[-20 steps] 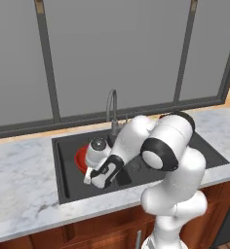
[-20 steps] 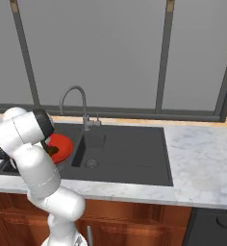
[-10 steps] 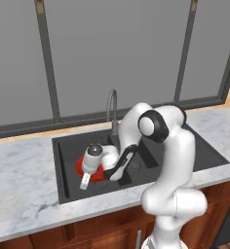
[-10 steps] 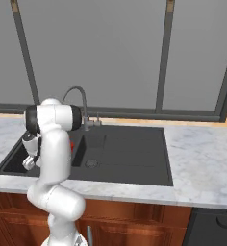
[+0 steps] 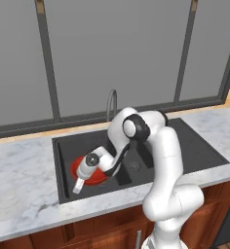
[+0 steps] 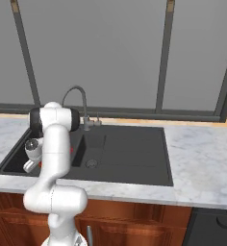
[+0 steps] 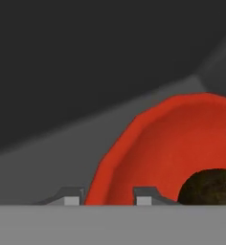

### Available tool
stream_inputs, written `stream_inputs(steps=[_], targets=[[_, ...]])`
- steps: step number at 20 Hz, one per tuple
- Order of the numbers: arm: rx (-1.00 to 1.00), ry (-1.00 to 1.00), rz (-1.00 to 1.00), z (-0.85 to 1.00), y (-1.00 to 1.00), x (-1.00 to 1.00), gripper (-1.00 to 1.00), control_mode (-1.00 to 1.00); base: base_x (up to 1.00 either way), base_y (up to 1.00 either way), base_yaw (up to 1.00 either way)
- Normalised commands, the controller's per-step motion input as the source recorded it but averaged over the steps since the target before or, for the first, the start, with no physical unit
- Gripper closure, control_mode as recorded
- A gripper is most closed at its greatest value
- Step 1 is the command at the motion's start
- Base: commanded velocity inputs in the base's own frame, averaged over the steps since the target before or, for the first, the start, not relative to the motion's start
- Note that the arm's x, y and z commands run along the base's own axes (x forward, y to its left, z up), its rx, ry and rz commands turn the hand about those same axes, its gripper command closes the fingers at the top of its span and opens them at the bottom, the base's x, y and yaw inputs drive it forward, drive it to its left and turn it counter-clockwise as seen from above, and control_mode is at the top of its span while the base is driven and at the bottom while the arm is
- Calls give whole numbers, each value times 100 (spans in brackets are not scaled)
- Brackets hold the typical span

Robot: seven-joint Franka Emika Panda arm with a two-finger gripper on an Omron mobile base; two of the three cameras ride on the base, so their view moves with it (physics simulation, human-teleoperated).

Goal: Pick the avocado from the cabinet and place it in the bowl. Then pick the bowl and place it in the sink. Then turn on the sink facuet.

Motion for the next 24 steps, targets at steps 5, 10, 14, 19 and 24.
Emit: stream_inputs(steps=[5,10,14,19,24], targets=[[2,0,0,-23,16,74,100,-100,0,0,0],[0,4,0,16,1,20,-100,-100,0,0,0],[0,2,-4,94,6,4,-100,-100,0,0,0],[-7,0,-6,100,12,-5,-100,-100,0,0,0],[-14,0,-13,100,0,-49,-100,-100,0,0,0]])
